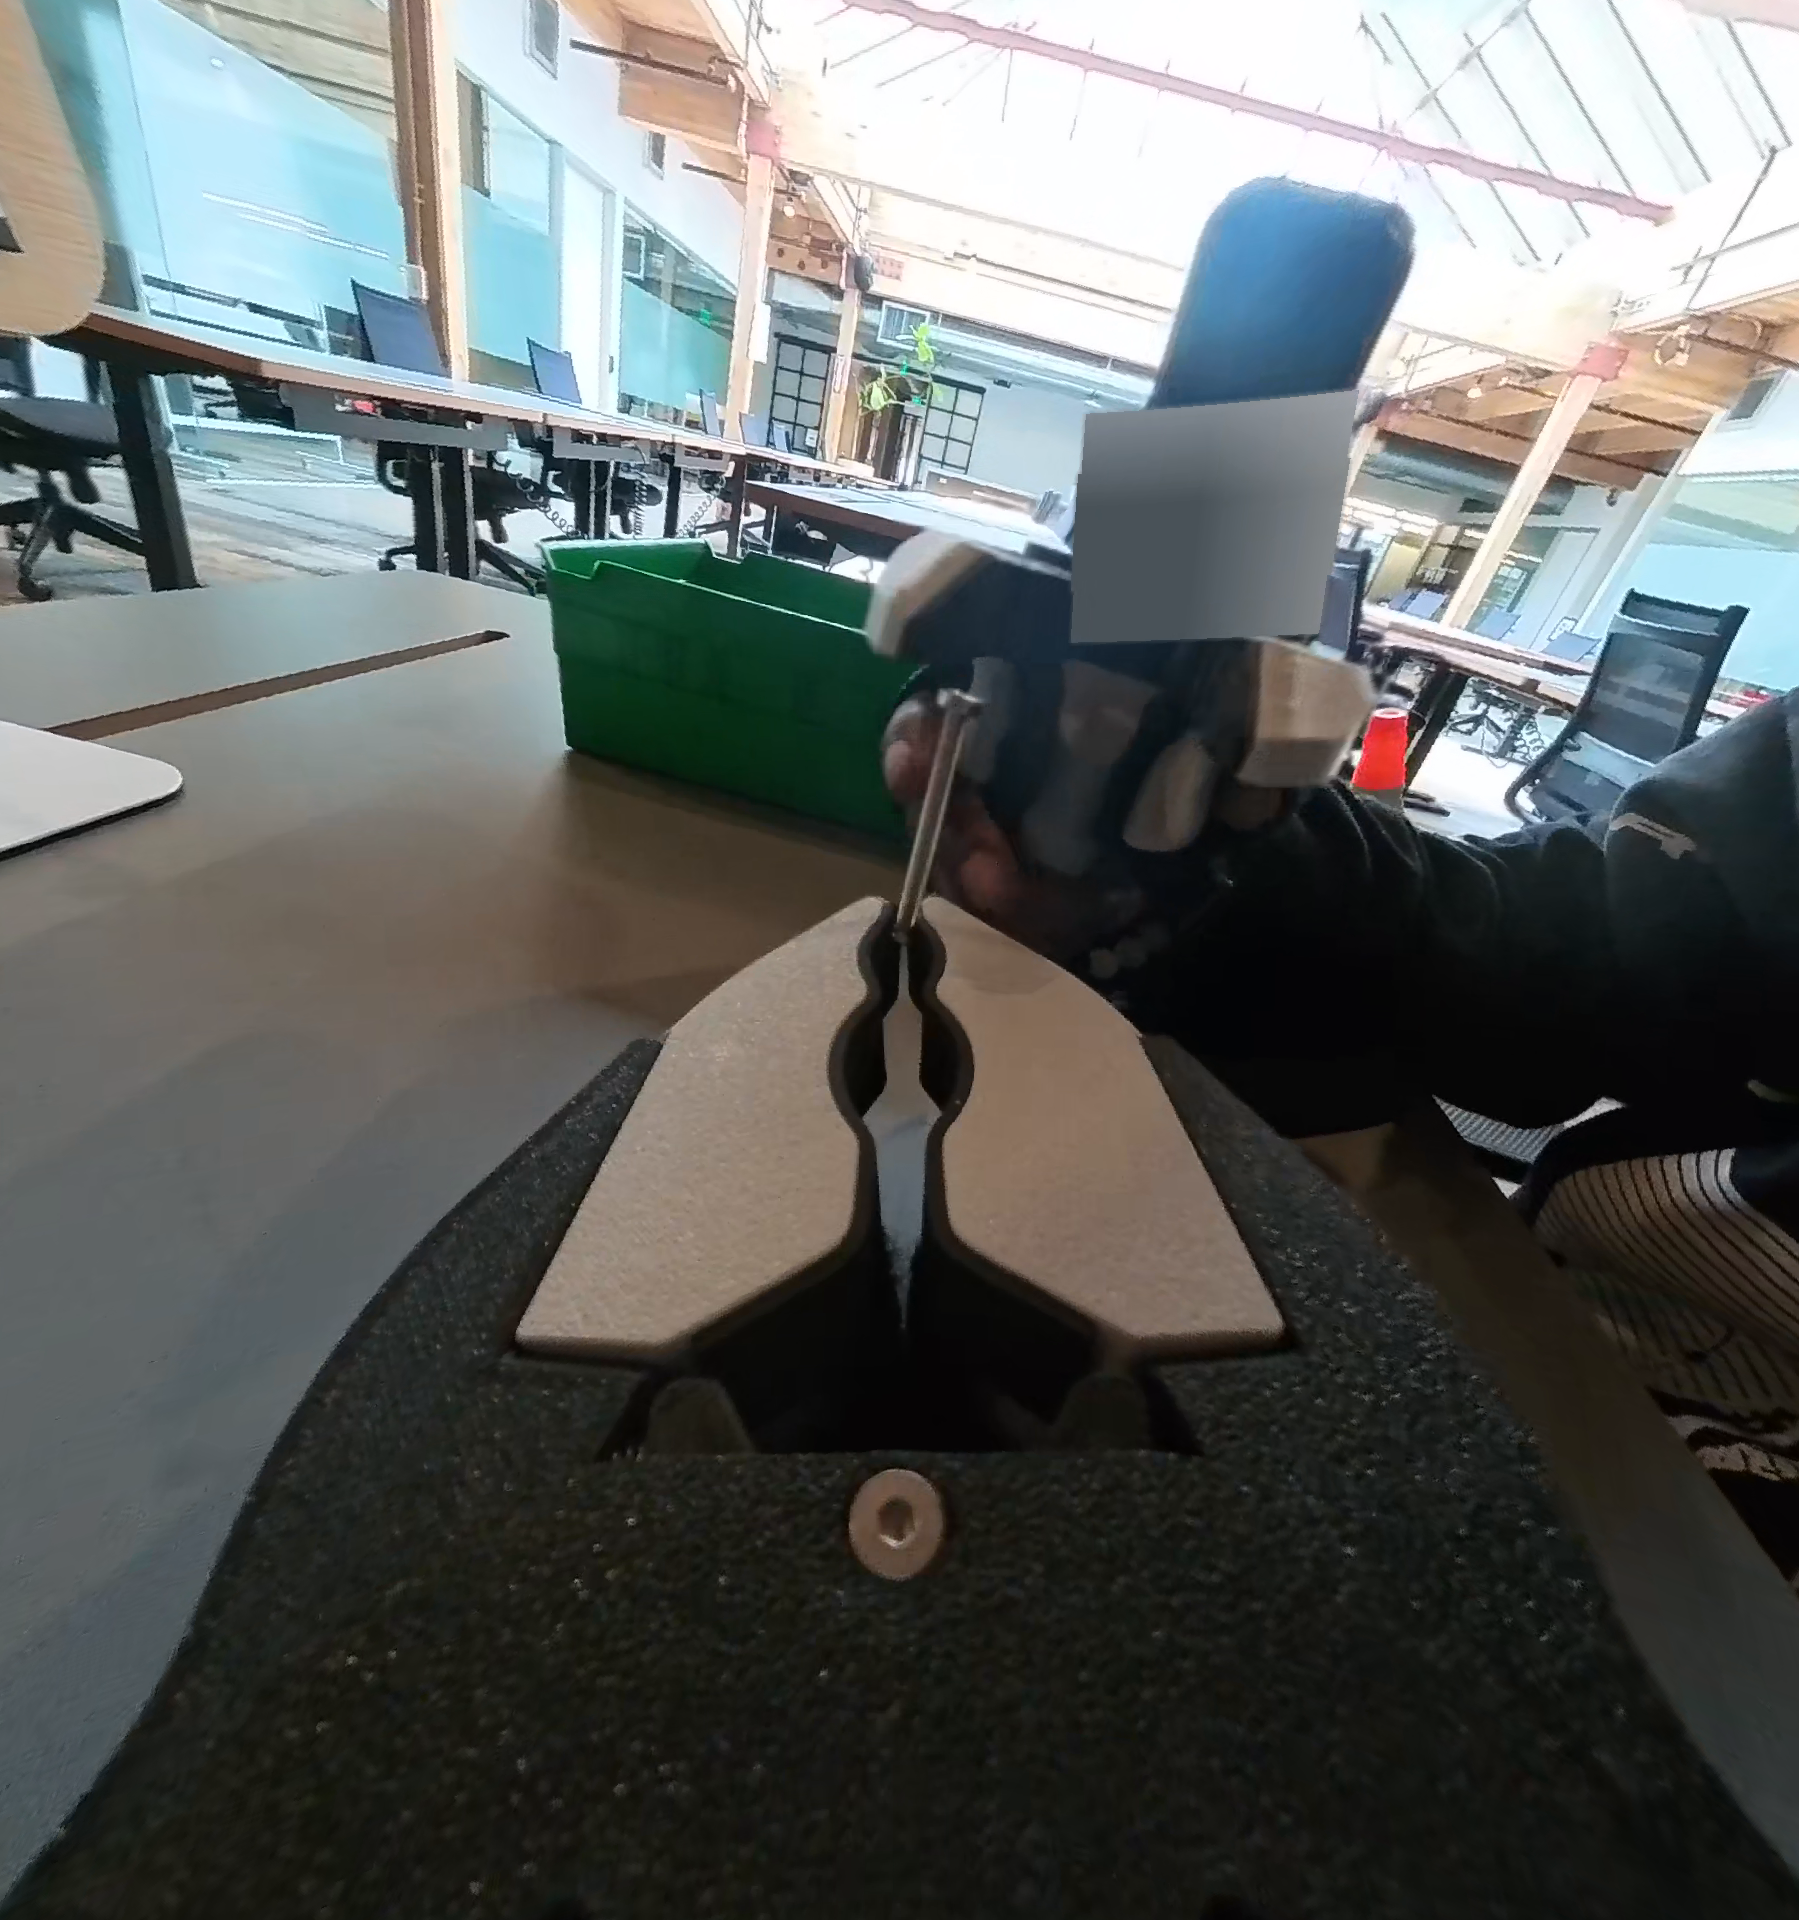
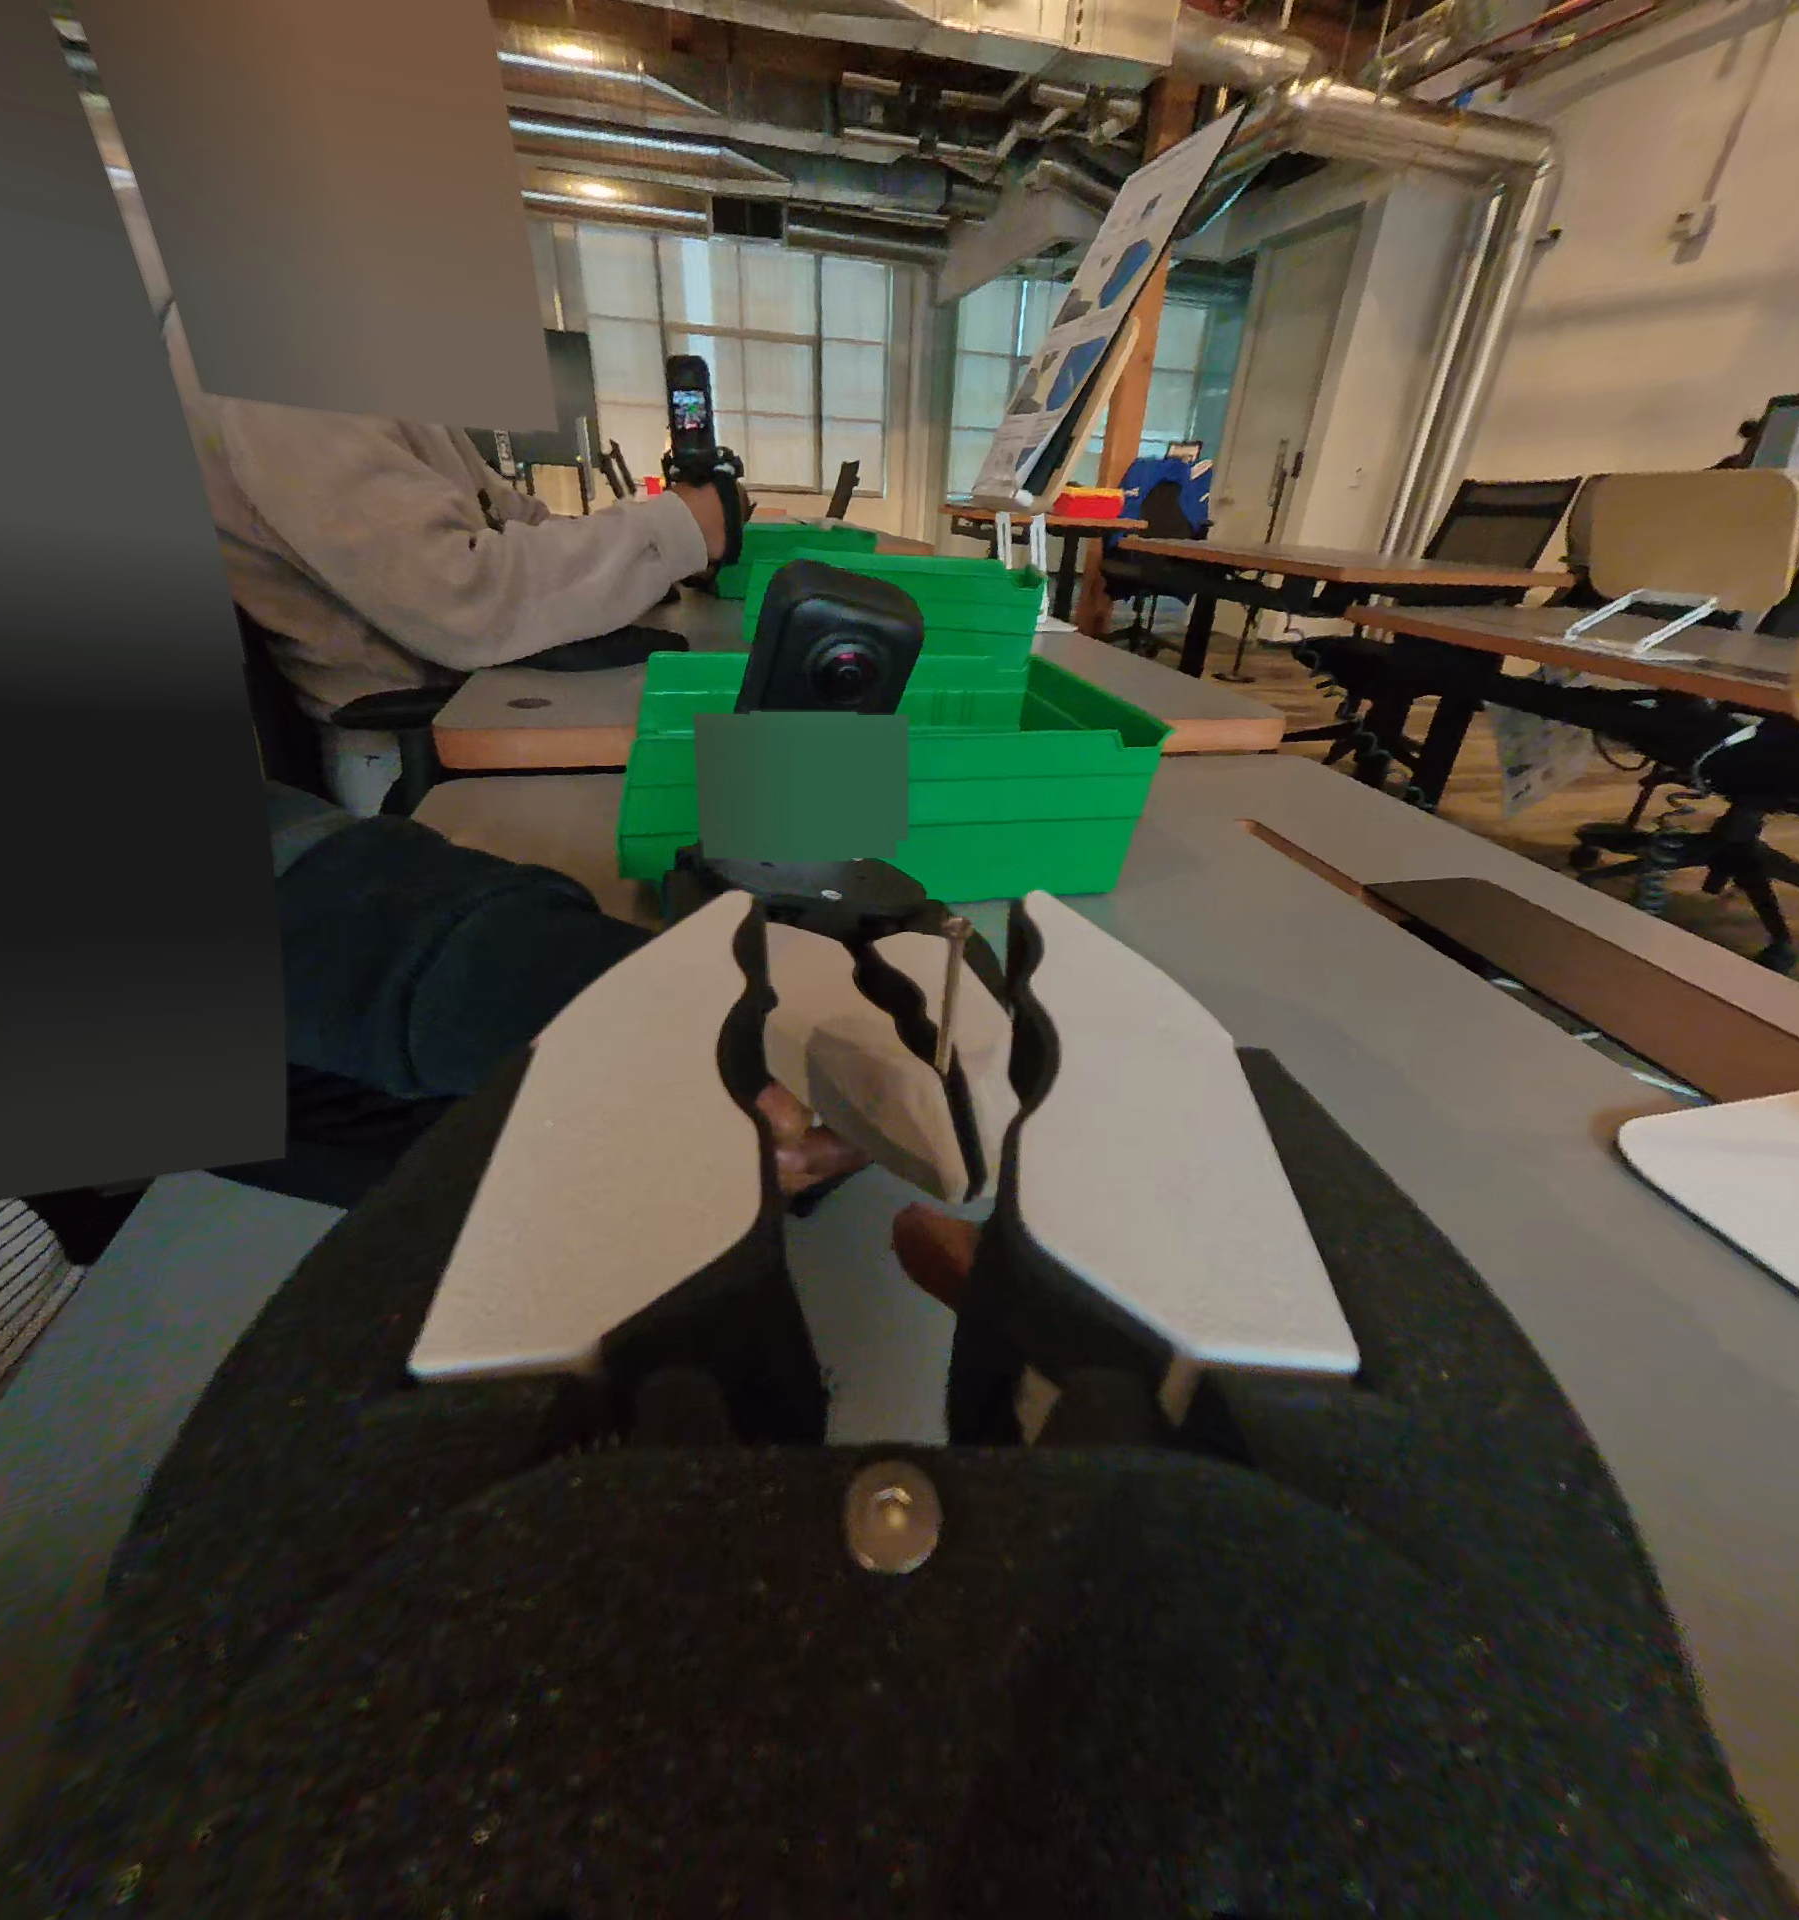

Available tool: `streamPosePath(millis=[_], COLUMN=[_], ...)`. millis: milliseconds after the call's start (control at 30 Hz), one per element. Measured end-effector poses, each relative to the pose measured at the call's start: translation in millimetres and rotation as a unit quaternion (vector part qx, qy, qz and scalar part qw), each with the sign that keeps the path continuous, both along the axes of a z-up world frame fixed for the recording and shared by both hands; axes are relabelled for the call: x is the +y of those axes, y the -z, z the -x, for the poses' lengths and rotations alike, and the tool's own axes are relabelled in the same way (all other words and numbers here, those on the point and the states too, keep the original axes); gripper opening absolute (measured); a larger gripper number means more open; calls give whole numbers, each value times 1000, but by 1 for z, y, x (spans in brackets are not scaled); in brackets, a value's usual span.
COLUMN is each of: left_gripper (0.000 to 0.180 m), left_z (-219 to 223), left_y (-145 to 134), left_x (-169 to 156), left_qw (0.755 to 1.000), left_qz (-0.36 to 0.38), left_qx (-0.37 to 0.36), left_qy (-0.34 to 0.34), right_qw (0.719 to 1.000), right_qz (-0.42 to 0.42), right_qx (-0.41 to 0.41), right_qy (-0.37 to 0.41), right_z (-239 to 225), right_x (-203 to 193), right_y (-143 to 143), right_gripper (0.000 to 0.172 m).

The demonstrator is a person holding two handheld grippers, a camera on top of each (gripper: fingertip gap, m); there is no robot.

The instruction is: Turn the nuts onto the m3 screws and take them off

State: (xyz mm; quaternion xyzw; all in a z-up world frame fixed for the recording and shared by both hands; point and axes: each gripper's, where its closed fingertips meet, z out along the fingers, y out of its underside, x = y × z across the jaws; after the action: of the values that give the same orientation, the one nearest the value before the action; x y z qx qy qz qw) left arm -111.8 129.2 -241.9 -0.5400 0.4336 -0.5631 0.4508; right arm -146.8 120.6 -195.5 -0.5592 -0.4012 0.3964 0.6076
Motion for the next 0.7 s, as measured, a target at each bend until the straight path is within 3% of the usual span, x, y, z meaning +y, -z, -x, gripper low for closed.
streamPosePath(millis=[100,600,700], left_gripper=[0,0,0], left_z=[-1,2,2], left_y=[1,1,1], left_x=[0,9,9], left_qw=[1000,999,999], left_qz=[0,12,11], left_qx=[6,1,3], left_qy=[-2,-30,-31], right_qw=[1000,1000,996], right_qz=[10,-1,-46], right_qx=[-25,-27,-39], right_qy=[-15,3,73], right_z=[9,5,-4], right_x=[-2,1,14], right_y=[9,9,5], right_gripper=[51,42,12])
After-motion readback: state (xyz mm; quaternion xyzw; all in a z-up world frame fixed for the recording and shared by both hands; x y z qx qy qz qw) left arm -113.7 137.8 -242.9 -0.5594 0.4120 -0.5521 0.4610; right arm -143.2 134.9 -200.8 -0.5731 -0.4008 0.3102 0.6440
